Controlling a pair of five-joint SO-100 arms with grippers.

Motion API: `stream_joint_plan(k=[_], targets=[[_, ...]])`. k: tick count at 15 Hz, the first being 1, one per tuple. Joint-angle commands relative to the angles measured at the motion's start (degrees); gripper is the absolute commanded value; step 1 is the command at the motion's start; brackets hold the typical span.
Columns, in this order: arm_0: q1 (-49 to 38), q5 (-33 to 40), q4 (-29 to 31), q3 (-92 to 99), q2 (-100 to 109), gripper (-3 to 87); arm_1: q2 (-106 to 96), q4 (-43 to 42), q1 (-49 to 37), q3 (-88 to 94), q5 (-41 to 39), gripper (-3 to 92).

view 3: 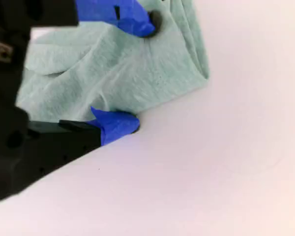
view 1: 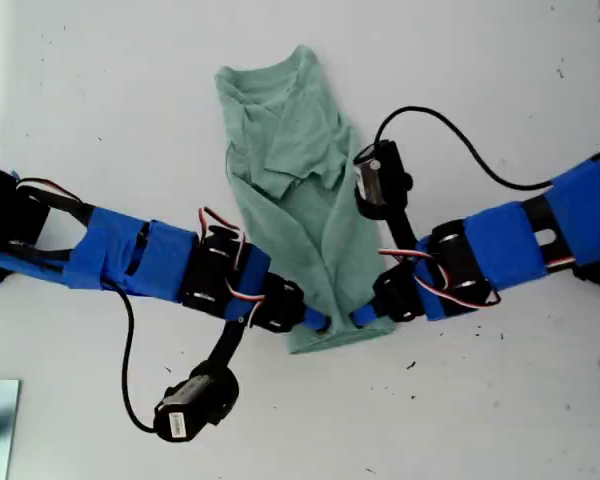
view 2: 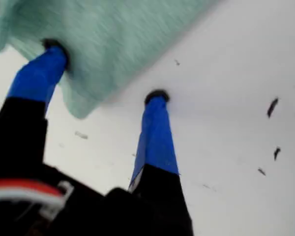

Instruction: Fold t shirt

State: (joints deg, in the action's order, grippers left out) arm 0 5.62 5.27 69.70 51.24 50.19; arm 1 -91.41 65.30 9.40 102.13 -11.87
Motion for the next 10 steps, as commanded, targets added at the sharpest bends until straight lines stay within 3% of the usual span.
stream_joint_plan(k=[1, 2, 6, 10], targets=[[-1.1, 1.2, -1.2, -0.4, -0.6, -0.2, 6.3, -5.5, 1.3, -1.1, 0.9, 11.7], [-0.3, 1.8, -1.3, -0.5, -1.1, -0.3, 8.3, -5.5, 1.9, -2.0, 1.8, 2.9], [2.0, 3.6, -1.5, -0.7, 0.0, -0.3, 8.3, -1.6, 3.3, -7.9, 0.2, 0.9], [8.3, 2.7, 0.7, -0.4, 14.5, -0.3, 2.5, 20.4, 7.3, -30.0, -2.0, 0.9]])
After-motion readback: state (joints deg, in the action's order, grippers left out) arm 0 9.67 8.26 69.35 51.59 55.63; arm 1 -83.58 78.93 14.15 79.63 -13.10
